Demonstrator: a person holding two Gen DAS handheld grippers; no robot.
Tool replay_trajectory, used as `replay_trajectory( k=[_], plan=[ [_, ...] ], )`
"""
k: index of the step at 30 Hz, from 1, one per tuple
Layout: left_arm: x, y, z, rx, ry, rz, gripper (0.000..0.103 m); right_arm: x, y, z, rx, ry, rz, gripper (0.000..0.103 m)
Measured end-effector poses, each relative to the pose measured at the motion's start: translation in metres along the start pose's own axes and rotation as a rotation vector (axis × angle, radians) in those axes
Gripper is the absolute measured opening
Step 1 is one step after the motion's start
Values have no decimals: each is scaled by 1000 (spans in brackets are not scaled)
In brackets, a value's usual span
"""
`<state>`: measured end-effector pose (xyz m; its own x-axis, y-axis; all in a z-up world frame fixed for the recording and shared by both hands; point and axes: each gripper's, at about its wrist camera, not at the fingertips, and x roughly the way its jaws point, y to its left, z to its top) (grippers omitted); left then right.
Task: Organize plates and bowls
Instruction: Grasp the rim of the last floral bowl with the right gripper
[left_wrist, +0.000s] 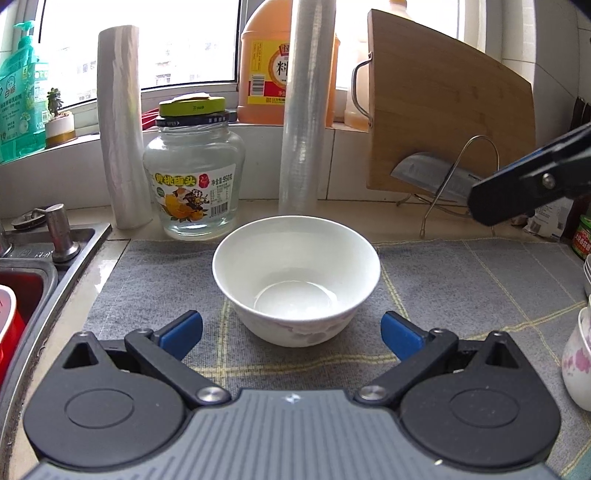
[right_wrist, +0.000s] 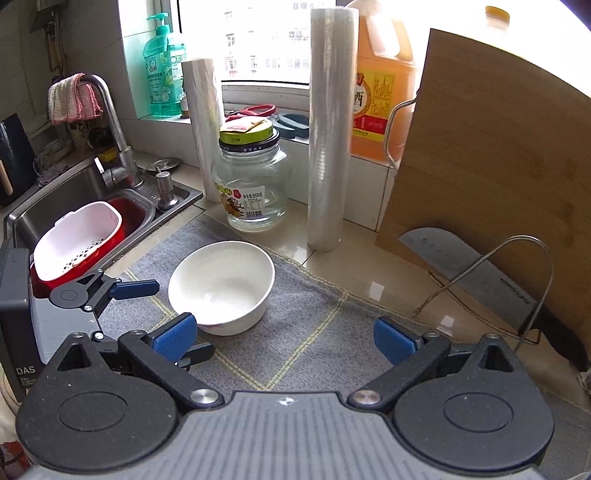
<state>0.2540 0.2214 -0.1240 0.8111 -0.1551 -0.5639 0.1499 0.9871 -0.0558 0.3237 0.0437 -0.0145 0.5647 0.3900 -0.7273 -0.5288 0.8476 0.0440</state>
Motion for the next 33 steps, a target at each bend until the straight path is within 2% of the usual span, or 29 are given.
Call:
replay_trajectory(
  k=[15, 17, 22, 28, 33],
  plan=[
    [19, 5, 4, 19, -34, -28, 97, 73, 21, 40, -68, 82, 94, 100],
    [20, 6, 4, 12, -36, -43, 95, 80, 23, 41, -76, 96, 100, 97],
    [19, 7, 4, 7, -41, -54, 93, 100, 23, 46, -76, 136, 110, 82],
    [19, 9, 4, 5, -44, -62, 93, 115, 25, 49, -86, 154, 98, 75],
    [19, 9, 6, 16, -47, -67, 93, 121, 26, 50, -87, 165, 114, 74]
  ],
)
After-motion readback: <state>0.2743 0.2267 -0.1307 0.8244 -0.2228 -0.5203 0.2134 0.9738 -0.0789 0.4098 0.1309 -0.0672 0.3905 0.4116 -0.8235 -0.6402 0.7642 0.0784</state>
